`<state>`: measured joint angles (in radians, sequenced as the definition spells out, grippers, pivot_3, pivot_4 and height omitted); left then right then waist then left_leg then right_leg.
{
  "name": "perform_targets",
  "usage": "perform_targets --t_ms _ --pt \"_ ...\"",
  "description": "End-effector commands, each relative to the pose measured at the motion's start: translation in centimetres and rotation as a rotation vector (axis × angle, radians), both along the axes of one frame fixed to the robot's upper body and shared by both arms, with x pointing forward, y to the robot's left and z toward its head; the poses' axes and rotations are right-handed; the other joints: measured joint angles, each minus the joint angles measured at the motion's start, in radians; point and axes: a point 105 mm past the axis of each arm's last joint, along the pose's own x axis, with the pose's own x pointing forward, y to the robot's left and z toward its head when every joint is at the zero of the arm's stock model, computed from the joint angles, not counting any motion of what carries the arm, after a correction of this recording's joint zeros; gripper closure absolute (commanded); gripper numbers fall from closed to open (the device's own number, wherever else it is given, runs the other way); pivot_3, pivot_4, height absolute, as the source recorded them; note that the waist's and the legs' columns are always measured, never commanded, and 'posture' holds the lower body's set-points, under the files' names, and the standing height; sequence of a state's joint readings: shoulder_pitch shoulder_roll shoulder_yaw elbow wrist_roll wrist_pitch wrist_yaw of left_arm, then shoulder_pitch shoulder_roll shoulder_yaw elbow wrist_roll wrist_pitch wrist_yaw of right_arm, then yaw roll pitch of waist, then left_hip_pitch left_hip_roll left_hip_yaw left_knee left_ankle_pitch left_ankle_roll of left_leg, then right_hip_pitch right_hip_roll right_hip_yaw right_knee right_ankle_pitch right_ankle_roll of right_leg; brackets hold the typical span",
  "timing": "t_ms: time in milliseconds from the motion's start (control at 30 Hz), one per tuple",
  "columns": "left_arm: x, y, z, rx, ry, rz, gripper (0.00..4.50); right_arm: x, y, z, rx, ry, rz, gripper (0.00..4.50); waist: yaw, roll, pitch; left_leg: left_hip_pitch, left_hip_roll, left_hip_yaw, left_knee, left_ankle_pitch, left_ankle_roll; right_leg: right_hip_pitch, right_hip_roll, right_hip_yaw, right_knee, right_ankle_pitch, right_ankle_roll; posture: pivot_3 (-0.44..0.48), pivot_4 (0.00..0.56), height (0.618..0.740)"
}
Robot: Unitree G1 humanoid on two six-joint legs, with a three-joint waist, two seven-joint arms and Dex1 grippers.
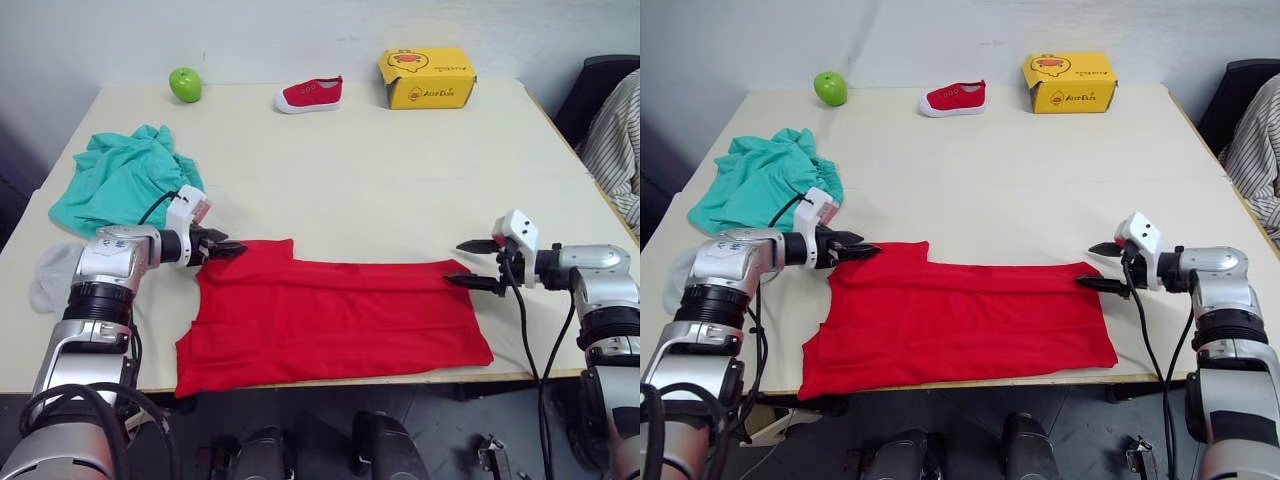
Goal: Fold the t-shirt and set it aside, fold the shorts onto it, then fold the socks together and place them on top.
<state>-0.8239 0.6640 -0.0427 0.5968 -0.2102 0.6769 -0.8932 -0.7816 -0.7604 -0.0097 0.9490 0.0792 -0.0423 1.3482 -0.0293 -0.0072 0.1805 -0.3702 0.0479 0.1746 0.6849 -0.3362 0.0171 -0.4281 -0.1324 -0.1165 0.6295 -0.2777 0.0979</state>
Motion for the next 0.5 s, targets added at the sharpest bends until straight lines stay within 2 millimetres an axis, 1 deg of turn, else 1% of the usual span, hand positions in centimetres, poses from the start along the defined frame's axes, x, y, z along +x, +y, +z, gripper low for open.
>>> perform_targets --t_ms 33,133,167,233,467,500 --pt "-0.62 -1.29 -0.76 -0.005 0.018 -0.065 2.59 0.34 -0.19 0.83 -0.020 -0.023 0.001 0.00 0.000 0.000 0.000 0.000 0.000 0.000 0.000 0.000 0.000 0.000 0.000 0.000 0.000 0.000 0.000 0.000 0.150 0.740" --pt "-0.78 -1.24 -0.73 -0.003 -0.003 -0.065 3.56 0.25 -0.14 0.90 -0.007 -0.028 0.010 0.61 0.000 0.000 0.000 0.000 0.000 0.000 0.000 0.000 0.000 0.000 0.000 0.000 0.000 0.000 0.000 0.000 0.150 0.740" --pt "-0.83 -1.19 -0.76 0.000 -0.009 -0.065 3.99 0.24 -0.10 0.99 0.000 -0.032 0.013 1.07 0.000 0.000 0.000 0.000 0.000 0.000 0.000 0.000 0.000 0.000 0.000 0.000 0.000 0.000 0.000 0.000 0.150 0.740" --pt "-0.91 -1.15 -0.83 0.002 -0.015 -0.065 4.49 0.24 -0.04 1.14 0.009 -0.044 0.017 1.64 -0.001 0.000 0.000 0.000 0.000 -0.001 0.000 0.000 0.000 0.000 0.000 0.000 0.000 0.000 0.000 0.000 0.150 0.740" --pt "-1.02 -1.73 -0.54 -0.015 -0.061 -0.089 4.50 0.09 0.31 1.37 0.028 -0.071 0.044 4.23 -0.001 0.000 0.000 0.000 0.000 -0.001 0.000 0.000 0.000 0.000 0.000 0.000 0.000 0.000 0.000 0.000 0.150 0.740" --pt "-0.97 -1.71 -0.46 -0.014 -0.070 -0.089 4.50 0.08 0.35 1.43 0.029 -0.076 0.048 4.47 0.000 0.000 0.000 0.000 0.000 -0.001 0.000 0.000 0.000 0.000 0.000 0.000 0.000 0.000 0.000 0.000 0.150 0.740"
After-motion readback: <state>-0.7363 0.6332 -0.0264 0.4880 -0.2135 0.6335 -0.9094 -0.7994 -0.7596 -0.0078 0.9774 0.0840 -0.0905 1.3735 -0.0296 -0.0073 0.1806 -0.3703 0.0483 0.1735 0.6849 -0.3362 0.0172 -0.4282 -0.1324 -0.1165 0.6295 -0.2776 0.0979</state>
